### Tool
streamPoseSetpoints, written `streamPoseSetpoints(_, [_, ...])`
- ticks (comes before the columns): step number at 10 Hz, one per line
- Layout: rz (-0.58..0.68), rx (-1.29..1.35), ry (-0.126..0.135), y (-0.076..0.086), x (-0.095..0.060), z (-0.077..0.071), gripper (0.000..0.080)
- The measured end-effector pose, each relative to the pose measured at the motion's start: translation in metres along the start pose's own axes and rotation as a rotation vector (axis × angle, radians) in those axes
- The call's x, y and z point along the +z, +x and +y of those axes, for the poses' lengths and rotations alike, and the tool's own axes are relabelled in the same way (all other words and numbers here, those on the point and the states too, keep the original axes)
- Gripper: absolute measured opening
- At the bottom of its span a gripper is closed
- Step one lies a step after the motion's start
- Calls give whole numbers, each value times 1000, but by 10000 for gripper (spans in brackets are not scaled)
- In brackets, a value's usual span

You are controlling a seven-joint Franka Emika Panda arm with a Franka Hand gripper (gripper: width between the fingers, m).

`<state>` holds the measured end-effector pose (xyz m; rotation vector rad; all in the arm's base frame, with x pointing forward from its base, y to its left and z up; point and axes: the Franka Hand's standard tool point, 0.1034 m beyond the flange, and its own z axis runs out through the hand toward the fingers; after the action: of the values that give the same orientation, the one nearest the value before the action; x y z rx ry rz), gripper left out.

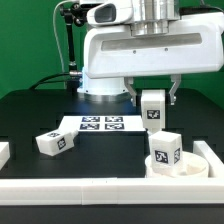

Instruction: Assemble stool

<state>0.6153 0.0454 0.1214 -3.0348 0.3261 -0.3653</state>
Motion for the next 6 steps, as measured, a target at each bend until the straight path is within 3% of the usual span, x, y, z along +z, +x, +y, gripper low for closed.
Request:
streamPoseSetpoints(2, [116,-35,24,7,0,-26,340])
streamPoseSetpoints(4, [122,-96,33,-2,4,-53,340])
streamPoseSetpoints(6, [119,-100,35,-5,5,-57,340])
